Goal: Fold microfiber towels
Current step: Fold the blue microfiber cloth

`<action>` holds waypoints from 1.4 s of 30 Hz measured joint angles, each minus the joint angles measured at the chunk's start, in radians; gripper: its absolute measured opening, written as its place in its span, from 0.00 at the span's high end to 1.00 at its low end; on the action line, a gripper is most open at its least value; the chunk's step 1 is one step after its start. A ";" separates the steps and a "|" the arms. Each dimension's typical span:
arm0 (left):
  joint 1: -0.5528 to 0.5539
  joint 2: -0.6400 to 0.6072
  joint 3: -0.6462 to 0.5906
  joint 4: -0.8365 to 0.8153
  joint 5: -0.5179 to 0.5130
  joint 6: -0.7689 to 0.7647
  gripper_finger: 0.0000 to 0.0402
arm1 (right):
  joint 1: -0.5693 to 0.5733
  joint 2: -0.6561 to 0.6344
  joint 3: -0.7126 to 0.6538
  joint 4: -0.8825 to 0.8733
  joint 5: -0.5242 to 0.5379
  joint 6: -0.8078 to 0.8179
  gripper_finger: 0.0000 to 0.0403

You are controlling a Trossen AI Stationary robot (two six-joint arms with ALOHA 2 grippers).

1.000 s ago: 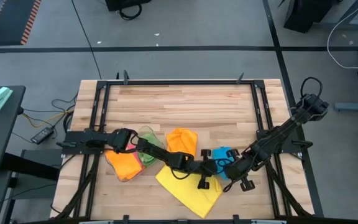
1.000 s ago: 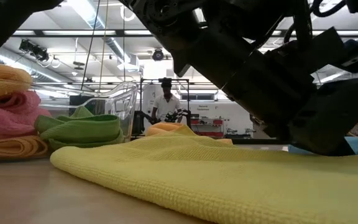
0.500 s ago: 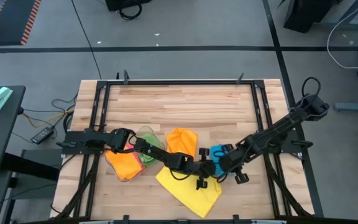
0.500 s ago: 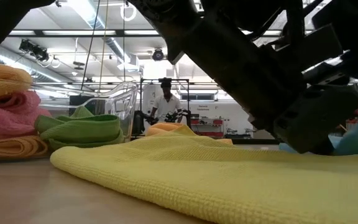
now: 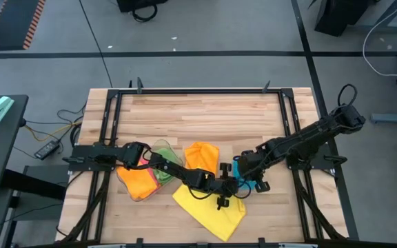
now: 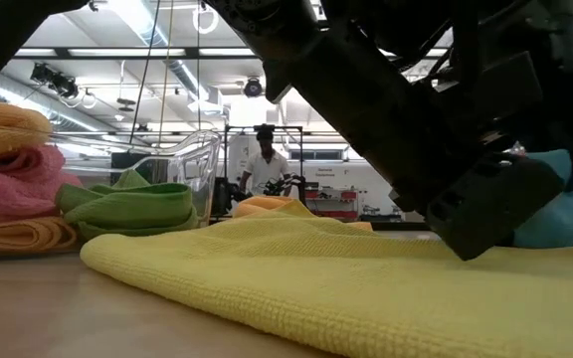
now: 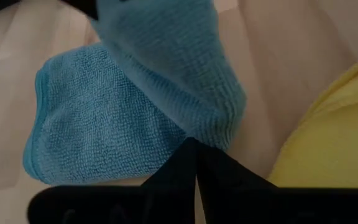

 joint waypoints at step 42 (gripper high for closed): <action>0.019 -0.149 -0.448 0.640 0.040 -0.113 0.99 | -0.102 0.000 0.001 -0.008 -0.105 -0.037 0.99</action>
